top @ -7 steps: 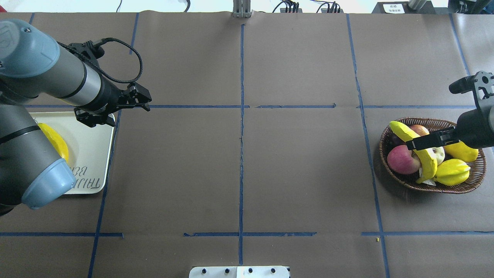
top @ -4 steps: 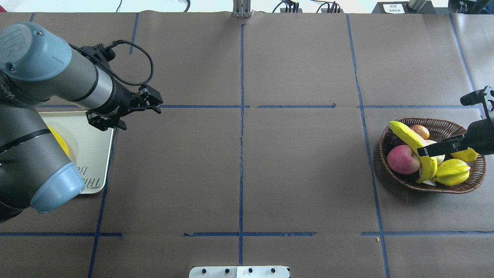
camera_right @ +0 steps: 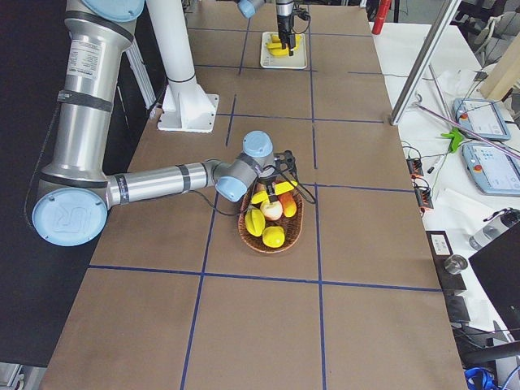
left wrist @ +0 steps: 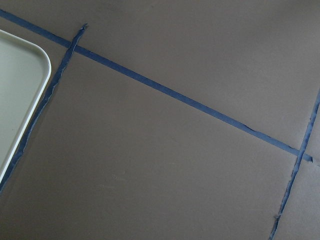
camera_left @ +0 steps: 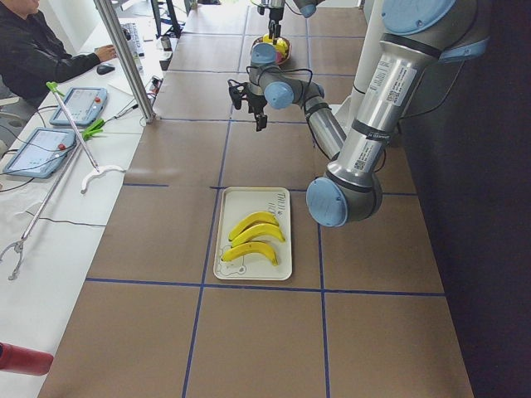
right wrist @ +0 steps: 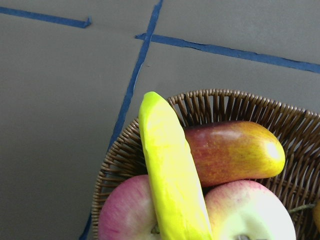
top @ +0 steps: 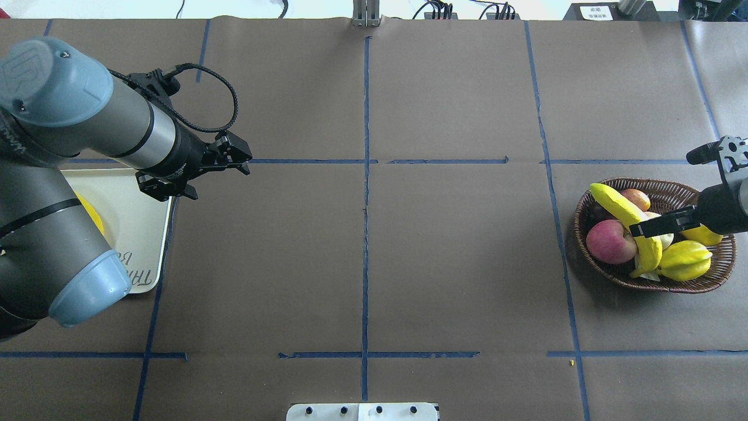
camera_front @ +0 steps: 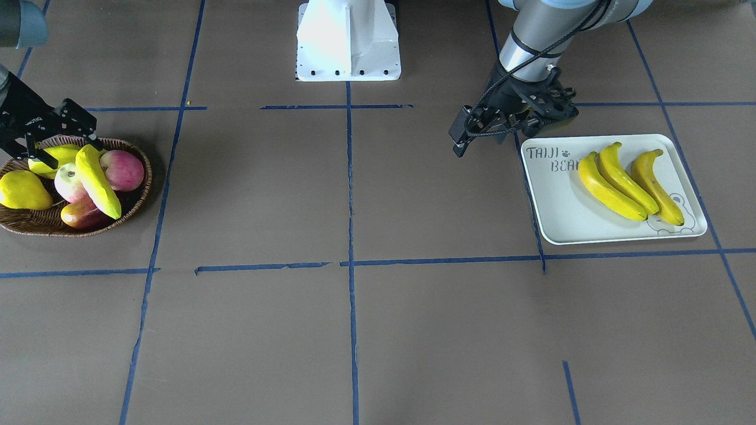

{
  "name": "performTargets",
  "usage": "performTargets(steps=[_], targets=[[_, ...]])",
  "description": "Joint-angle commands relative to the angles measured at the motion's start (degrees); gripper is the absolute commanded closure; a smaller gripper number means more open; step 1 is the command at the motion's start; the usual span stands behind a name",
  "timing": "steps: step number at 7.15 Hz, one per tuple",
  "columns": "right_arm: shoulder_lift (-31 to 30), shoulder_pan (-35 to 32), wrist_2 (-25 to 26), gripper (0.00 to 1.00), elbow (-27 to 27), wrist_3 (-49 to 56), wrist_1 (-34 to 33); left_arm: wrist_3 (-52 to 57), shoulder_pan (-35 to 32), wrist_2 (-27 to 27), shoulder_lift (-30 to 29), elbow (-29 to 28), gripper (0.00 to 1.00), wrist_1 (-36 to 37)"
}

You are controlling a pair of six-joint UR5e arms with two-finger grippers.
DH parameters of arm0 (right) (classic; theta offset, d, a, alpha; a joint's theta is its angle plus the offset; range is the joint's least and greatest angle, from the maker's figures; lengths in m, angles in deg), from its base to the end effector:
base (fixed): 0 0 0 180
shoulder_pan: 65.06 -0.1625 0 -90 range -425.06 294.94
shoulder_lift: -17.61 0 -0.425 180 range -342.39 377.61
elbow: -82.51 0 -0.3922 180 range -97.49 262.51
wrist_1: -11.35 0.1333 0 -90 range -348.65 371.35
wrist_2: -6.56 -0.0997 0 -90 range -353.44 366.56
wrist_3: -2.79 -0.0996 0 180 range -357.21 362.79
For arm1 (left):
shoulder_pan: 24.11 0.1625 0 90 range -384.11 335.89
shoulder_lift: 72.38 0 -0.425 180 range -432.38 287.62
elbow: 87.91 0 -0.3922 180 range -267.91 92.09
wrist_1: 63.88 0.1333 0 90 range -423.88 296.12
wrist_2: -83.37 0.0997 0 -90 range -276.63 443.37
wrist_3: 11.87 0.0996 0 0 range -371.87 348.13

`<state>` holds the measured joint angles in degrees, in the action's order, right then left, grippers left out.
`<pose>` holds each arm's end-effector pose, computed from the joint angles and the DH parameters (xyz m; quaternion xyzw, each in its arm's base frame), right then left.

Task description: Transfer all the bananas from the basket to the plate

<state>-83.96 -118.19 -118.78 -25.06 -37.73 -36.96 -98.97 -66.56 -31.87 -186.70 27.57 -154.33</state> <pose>-0.1987 -0.3910 0.5188 0.1271 -0.4575 -0.0949 0.8750 0.3528 -0.4458 0.2312 -0.0228 0.4586 -0.2116 0.8628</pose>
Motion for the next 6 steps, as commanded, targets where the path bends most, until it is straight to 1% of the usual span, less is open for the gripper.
performTargets(steps=[1, 2, 3, 4, 5, 6], targets=[[0.05, 1.63, 0.45, 0.06, 0.69, -0.08, -0.12, 0.09, 0.00, -0.06, -0.02, 0.01, 0.00, 0.00], [0.05, 1.63, -0.08, 0.35, 0.69, 0.09, -0.12, 0.09, 0.00, 0.02, -0.02, 0.01, 0.00, 0.00], [0.05, 1.63, -0.26, 0.67, 0.78, 0.18, -0.03, 0.00, 0.00, 0.02, -0.02, 0.10, 0.00, 0.00], [-0.12, 1.37, -0.43, 0.91, 0.69, 0.62, 0.40, 0.00, 0.00, 0.02, -0.02, 0.10, 0.00, 0.00], [-0.47, 1.20, -0.35, 0.99, 0.52, 1.40, 0.67, 0.00, 0.00, 0.02, -0.02, 0.18, 0.00, 0.00], [-0.47, 0.50, -0.43, 1.00, 0.34, 1.41, 0.67, 0.00, 0.09, 0.02, -0.29, 0.01, 0.00, 0.00]])
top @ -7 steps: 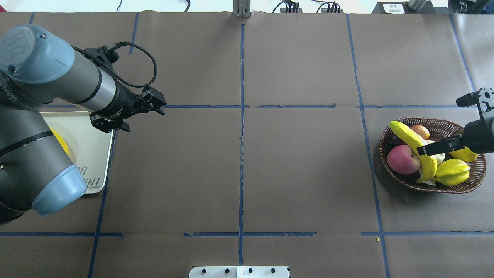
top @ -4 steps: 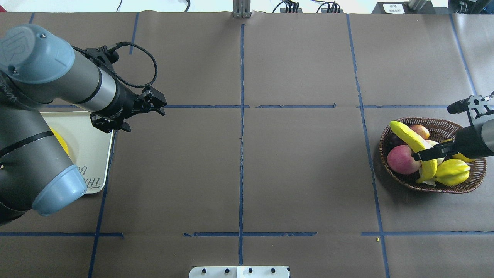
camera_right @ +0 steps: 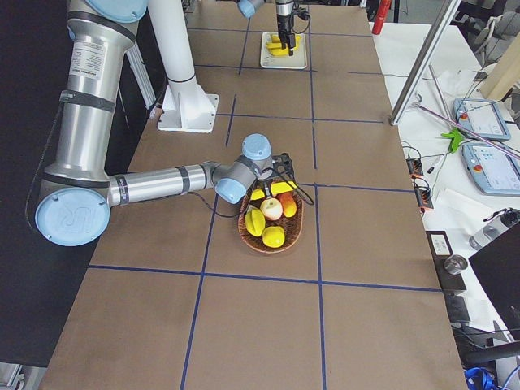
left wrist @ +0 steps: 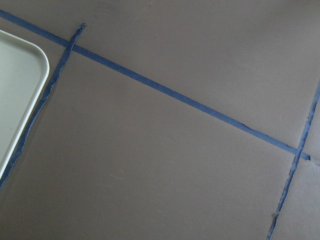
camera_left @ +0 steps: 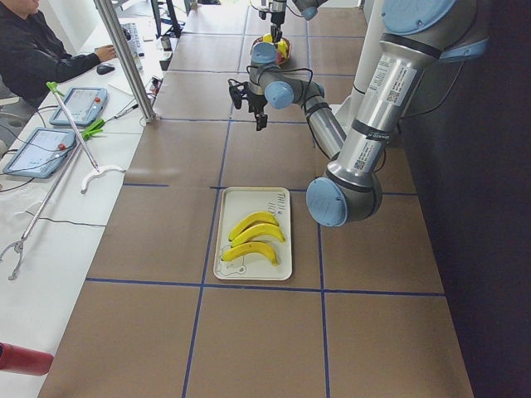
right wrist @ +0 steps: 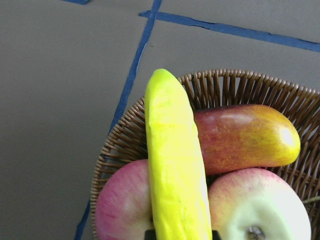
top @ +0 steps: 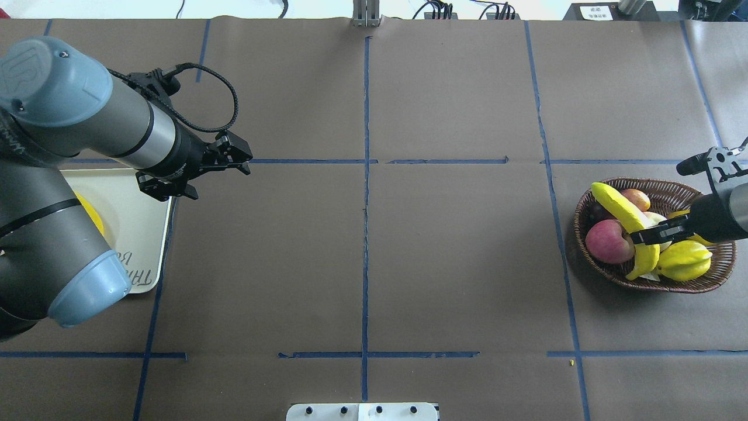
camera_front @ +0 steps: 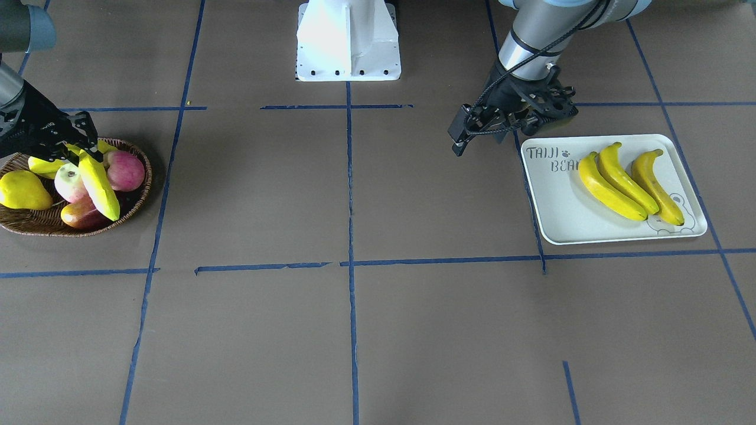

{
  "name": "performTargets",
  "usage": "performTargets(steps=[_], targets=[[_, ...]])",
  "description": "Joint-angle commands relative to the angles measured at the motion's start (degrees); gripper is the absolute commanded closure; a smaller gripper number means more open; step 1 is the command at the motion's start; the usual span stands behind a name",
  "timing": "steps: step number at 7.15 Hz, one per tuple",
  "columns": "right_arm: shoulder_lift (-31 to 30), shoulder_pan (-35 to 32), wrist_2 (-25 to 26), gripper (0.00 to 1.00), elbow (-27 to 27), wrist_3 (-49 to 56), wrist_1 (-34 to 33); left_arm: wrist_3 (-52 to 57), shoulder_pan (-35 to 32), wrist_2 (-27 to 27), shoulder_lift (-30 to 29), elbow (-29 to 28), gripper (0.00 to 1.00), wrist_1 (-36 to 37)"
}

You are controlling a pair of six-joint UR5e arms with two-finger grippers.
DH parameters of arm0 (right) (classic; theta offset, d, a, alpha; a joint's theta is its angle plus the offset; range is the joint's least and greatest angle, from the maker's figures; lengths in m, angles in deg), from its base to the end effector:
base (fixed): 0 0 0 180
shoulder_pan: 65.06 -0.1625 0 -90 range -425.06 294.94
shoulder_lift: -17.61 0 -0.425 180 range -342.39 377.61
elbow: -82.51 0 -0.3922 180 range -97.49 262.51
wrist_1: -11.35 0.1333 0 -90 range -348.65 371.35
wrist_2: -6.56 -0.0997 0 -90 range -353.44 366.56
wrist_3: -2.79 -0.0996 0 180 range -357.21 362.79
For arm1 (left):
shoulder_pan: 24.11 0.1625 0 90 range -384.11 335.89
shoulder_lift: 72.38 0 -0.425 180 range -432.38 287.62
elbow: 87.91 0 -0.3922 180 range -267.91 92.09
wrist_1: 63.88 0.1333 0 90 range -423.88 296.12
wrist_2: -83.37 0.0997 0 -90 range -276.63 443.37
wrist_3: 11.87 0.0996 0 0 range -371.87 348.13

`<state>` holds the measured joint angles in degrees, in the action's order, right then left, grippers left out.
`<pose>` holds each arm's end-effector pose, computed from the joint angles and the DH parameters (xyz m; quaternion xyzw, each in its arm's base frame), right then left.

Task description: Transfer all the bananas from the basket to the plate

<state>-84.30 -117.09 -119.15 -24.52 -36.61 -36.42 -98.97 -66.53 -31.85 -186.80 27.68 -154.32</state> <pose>-0.2053 -0.3852 0.5248 0.1228 -0.4581 -0.1122 0.8732 0.3526 -0.4453 0.2295 -0.0220 0.4599 -0.2109 0.8623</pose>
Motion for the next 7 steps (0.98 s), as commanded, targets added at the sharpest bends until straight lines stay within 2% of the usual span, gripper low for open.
performTargets(steps=[1, 3, 4, 5, 7], targets=[[-0.48, -3.05, -0.24, 1.00, -0.98, 0.38, 0.31, -0.18, -0.03, 0.00, -0.53, 0.07, 0.00, 0.00], [-1.53, -4.65, -0.16, 1.00, -6.32, -0.57, 0.13, -0.26, -0.03, -0.17, -1.67, 0.60, 0.00, -1.13], [0.12, -4.57, -1.29, 1.00, -7.22, -4.67, 0.22, -3.40, 0.67, -0.17, -1.42, 0.43, 0.00, -8.36], [3.53, -4.57, -1.56, 1.00, -7.75, -13.68, 0.92, -10.13, 1.11, -0.09, -0.54, -1.05, 0.00, -20.10], [13.10, -2.30, -1.04, 1.00, -7.66, -29.78, 1.89, -20.61, 1.46, 0.00, -0.53, -6.22, 0.00, -38.31]])
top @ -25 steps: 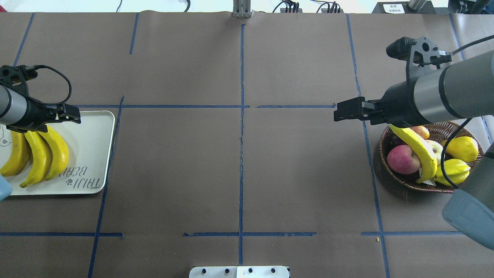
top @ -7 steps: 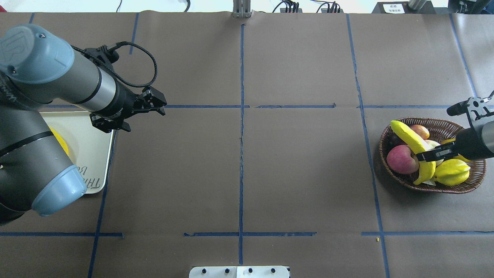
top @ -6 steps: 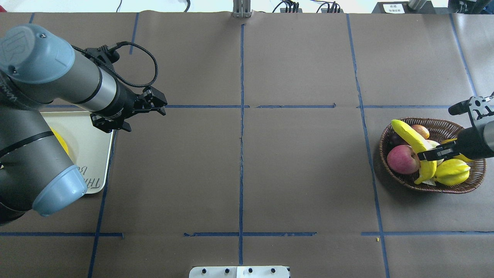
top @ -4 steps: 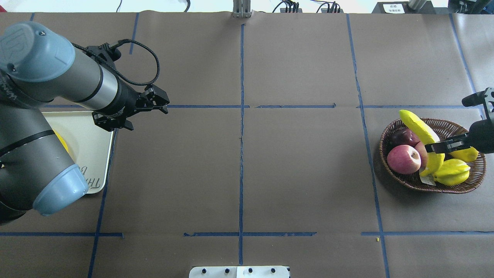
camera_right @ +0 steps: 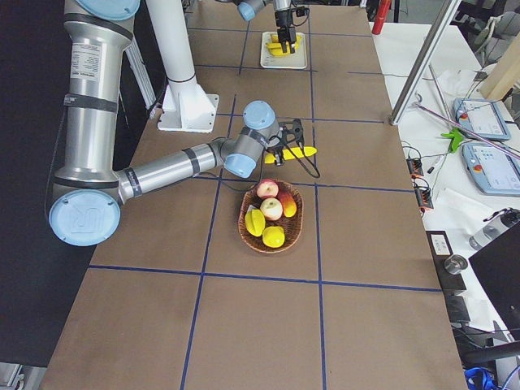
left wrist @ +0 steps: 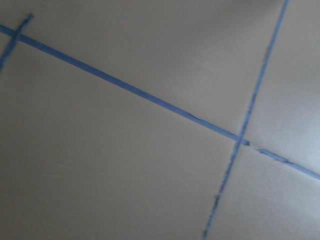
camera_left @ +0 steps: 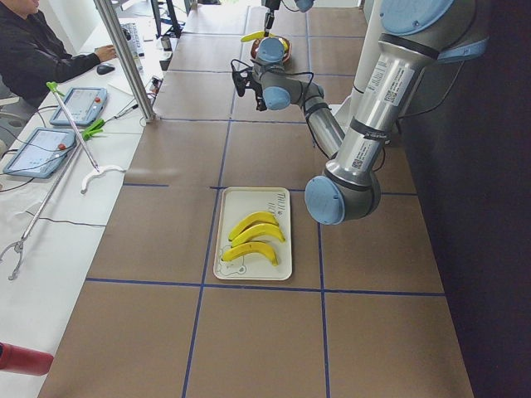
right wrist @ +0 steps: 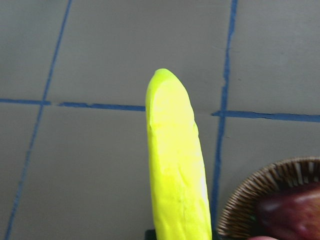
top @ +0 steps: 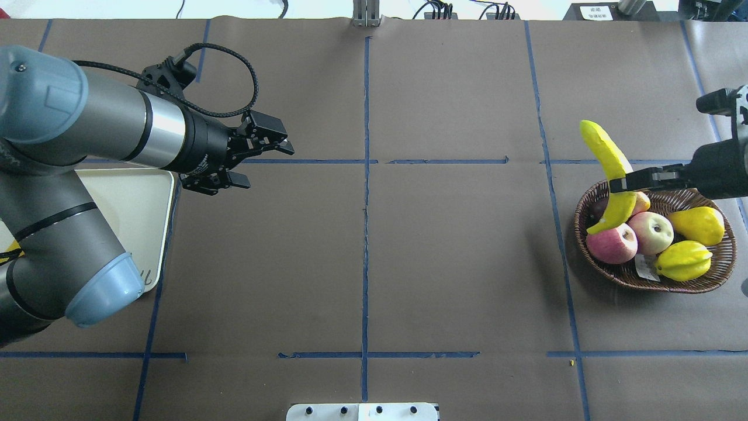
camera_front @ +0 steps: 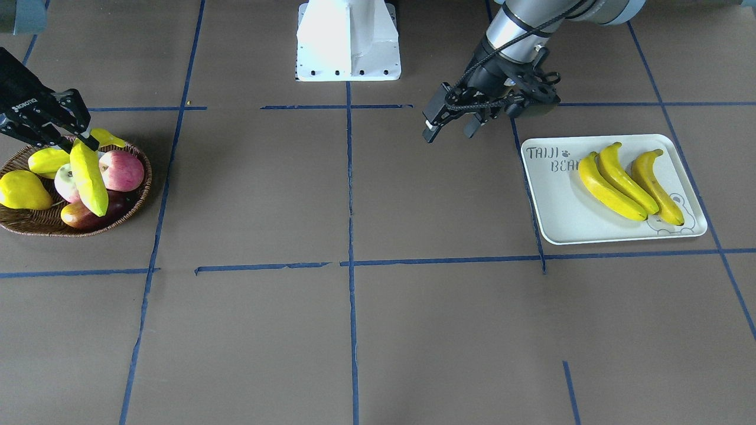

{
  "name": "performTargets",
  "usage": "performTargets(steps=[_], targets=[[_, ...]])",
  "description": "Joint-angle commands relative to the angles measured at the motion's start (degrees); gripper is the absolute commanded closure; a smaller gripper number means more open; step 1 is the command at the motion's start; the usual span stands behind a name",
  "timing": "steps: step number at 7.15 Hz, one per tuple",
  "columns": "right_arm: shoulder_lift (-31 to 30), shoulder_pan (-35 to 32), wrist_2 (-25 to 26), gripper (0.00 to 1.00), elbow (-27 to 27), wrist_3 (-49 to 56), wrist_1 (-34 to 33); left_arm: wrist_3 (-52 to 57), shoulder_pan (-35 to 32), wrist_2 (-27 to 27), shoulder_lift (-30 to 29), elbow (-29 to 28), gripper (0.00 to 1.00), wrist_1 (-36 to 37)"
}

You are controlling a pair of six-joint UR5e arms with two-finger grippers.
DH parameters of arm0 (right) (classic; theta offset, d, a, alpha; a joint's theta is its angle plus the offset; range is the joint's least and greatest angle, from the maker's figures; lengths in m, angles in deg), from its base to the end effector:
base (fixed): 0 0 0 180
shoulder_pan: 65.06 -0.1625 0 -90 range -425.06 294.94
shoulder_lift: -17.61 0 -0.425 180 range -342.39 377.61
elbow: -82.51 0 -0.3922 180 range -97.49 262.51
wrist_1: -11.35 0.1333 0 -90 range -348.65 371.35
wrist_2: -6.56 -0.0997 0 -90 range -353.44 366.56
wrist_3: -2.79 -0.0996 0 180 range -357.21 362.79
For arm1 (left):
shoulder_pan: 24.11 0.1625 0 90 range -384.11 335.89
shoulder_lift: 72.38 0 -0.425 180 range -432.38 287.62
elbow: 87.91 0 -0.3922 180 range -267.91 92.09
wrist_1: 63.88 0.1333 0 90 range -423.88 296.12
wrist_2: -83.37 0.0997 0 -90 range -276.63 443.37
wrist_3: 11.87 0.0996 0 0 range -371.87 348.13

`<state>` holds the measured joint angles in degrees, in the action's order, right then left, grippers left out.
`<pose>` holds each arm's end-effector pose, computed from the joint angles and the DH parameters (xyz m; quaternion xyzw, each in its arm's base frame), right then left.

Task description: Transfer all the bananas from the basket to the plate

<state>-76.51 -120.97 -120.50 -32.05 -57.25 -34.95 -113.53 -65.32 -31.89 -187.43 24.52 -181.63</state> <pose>-0.1926 -0.4154 0.3944 0.1458 -0.5520 0.0160 0.8208 0.3596 -0.4356 0.1850 -0.0156 0.6201 -0.2246 0.7516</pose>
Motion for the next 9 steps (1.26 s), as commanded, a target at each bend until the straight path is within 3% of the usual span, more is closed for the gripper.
performTargets(steps=[1, 2, 4, 7, 9], targets=[[8.48, 3.94, 1.63, 1.00, -0.14, -12.35, 0.33, -10.10, 0.25, 0.12, 0.01, -5.96, 0.00, -17.89], [10.60, 6.49, 3.38, 1.00, -0.23, -12.99, 0.33, -14.14, 0.25, 0.21, -0.08, -6.86, 0.00, -23.09], [15.34, 14.55, 6.98, 1.00, 0.12, -12.82, -0.72, -15.06, 0.69, 0.56, -1.05, -6.87, 0.00, -23.67], [25.44, 26.87, 21.81, 1.00, -0.05, -12.82, -10.53, -15.06, 2.97, 0.56, -7.01, -12.30, 0.01, -23.58], [27.06, 28.40, 23.44, 1.00, -0.14, -12.91, -12.06, -14.97, 5.34, 1.96, -8.16, -14.07, 0.01, -23.67]])
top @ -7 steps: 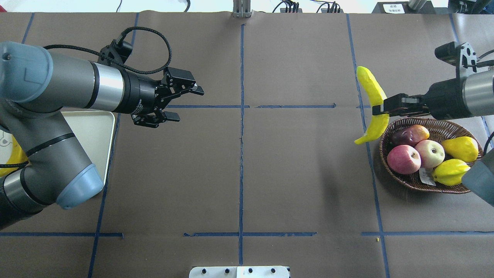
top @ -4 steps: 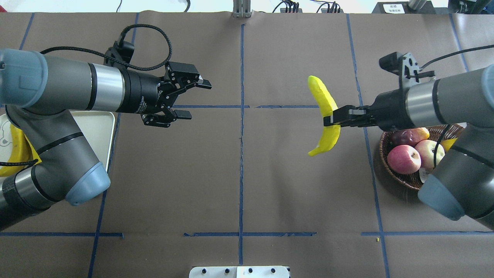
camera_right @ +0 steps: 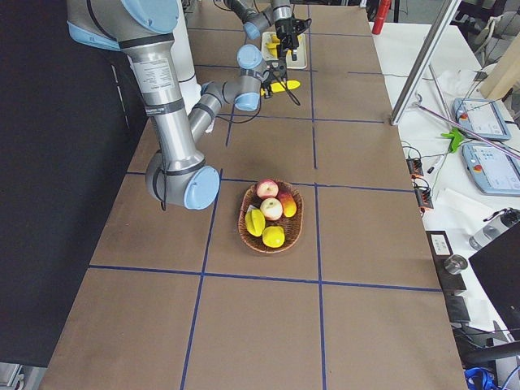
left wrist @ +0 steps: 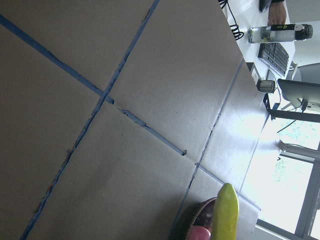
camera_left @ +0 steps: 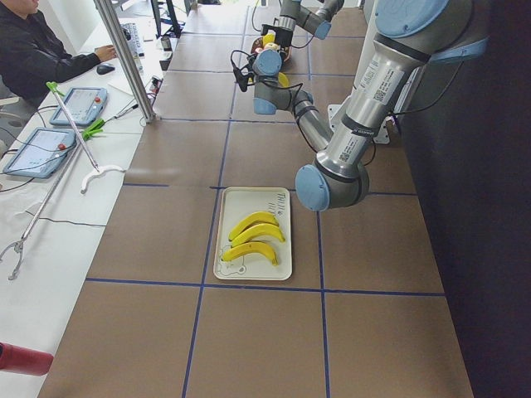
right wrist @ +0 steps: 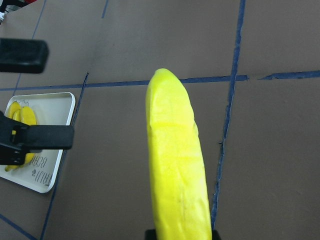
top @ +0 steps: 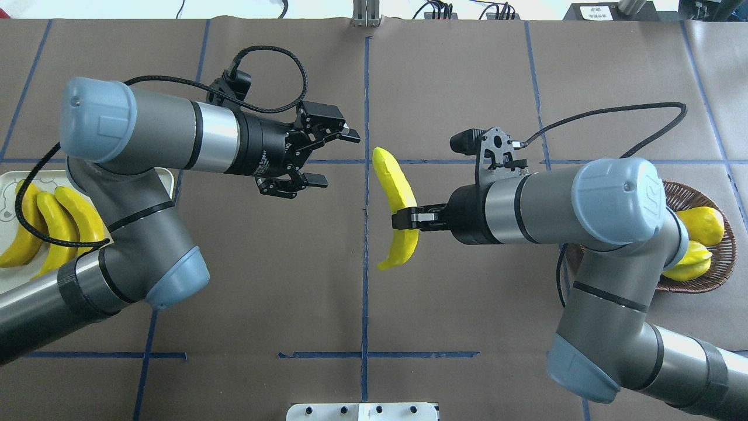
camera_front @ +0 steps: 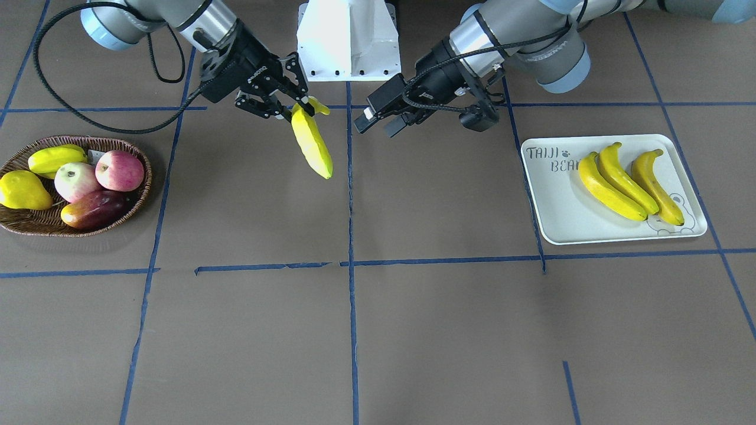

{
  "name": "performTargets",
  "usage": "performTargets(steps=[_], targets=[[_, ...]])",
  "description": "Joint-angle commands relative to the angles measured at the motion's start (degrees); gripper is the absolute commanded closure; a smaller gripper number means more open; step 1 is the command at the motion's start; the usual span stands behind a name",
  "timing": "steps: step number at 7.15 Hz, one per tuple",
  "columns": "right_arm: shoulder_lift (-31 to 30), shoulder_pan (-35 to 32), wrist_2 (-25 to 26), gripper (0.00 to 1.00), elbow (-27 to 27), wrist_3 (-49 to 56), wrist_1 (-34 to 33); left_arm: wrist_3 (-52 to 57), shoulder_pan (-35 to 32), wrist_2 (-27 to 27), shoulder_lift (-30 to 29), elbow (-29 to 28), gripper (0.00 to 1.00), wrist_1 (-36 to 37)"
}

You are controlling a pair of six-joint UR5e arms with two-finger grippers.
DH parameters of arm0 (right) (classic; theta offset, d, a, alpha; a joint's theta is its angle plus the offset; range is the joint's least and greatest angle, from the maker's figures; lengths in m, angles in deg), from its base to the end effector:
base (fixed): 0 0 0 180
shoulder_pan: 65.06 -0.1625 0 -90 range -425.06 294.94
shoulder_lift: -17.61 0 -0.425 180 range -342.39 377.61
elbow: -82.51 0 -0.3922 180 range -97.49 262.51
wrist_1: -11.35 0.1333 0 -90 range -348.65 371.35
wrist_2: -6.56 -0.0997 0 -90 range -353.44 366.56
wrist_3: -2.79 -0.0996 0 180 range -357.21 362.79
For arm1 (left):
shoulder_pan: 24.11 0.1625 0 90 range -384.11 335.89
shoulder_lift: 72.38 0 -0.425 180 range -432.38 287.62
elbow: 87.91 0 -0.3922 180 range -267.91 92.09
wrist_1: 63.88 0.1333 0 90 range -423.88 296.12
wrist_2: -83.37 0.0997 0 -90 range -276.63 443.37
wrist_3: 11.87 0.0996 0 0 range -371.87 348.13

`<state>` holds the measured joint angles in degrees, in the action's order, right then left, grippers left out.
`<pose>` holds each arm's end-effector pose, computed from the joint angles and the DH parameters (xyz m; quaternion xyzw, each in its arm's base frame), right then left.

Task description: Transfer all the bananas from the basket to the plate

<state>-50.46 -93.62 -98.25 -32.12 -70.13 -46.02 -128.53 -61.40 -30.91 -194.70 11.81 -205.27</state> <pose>-0.4242 -0.3537 0.1921 0.1536 -0.6211 -0.0053 0.7685 0.4239 -0.4389 0.1541 -0.0776 0.7220 -0.2251 0.6497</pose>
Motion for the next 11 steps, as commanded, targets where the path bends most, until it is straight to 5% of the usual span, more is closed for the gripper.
performTargets(steps=[1, 9, 10, 11], targets=[[1.01, 1.05, 1.27, 1.00, -0.06, -0.02, -0.99, 0.20, 3.61, 3.43, -0.82, -1.63, 0.01, -0.03], [1.01, 1.67, 1.53, 1.00, -0.67, -0.02, -0.90, 0.11, 5.57, 4.42, -3.98, -4.88, 0.08, -0.03], [1.01, 1.67, 1.53, 1.00, -0.76, -0.02, -0.99, 0.20, 5.57, 4.42, -3.98, -5.06, 0.16, -0.12], [1.01, 1.67, 1.53, 1.00, -0.77, -0.02, -0.99, 0.20, 5.65, 4.42, -4.33, -5.41, 0.44, -0.12]])
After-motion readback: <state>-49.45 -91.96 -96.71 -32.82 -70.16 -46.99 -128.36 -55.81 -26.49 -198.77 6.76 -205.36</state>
